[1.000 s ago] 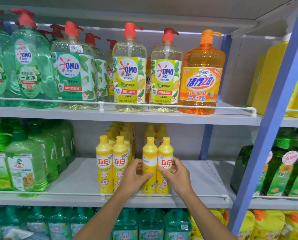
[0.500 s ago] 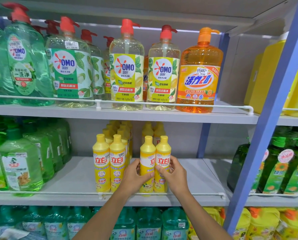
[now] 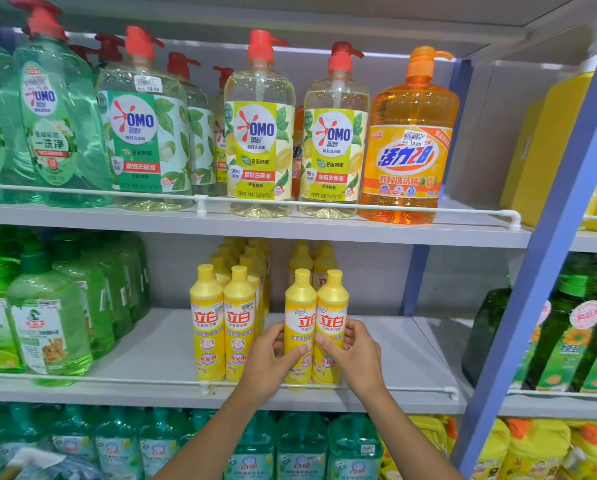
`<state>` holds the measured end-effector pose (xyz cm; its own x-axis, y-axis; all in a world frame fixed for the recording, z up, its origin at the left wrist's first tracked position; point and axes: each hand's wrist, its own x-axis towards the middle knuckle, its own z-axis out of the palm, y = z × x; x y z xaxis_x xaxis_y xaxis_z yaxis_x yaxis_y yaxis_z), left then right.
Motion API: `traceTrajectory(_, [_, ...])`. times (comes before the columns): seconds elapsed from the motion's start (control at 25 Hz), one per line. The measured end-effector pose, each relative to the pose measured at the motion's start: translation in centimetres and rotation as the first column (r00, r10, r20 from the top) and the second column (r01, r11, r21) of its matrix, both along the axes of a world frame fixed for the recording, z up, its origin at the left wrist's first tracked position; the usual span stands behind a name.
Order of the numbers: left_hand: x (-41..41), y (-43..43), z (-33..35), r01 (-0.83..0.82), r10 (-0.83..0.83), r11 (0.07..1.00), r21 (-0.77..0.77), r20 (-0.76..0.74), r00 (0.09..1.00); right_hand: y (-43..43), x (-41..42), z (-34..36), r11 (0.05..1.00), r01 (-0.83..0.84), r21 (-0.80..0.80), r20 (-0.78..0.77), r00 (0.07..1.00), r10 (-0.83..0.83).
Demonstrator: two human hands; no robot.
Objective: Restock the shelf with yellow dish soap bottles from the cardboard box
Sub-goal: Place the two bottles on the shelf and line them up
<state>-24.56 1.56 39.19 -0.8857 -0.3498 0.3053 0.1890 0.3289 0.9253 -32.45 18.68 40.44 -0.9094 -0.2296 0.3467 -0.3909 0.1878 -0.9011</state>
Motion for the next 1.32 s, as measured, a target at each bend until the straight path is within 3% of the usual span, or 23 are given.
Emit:
traceTrajectory(0.2, [0.2,0.6,-0.6,-0.031,0.03,0.998,0.047,0.006,1.0,0.4,0.0,-0.8,0.999,-0.032,0.009,0.008,0.999,0.032])
traceTrajectory(0.44, [-0.2,0.6,-2.1,-0.157,0.156,0.986,-0.05,-0.022,0.987,0.5,0.5,-3.8,0.988,0.014,0.155,0.002,1.0,-0.015])
traceTrajectory(0.92, [-4.2,0.7,-2.6,-0.313,0.321,0.94,-0.139,0.042,0.946,-1.2,-2.4,-4.2,0.966,0.076,0.247,0.05,0.995,-0.091])
traceTrajectory(1.32, [-9.2,-0.3,-2.0,-0.336,0.342,0.938,-0.084,0.078,0.936,-3.6,-7.0,-3.7,0.964,0.103,0.245,0.084,0.988,-0.127])
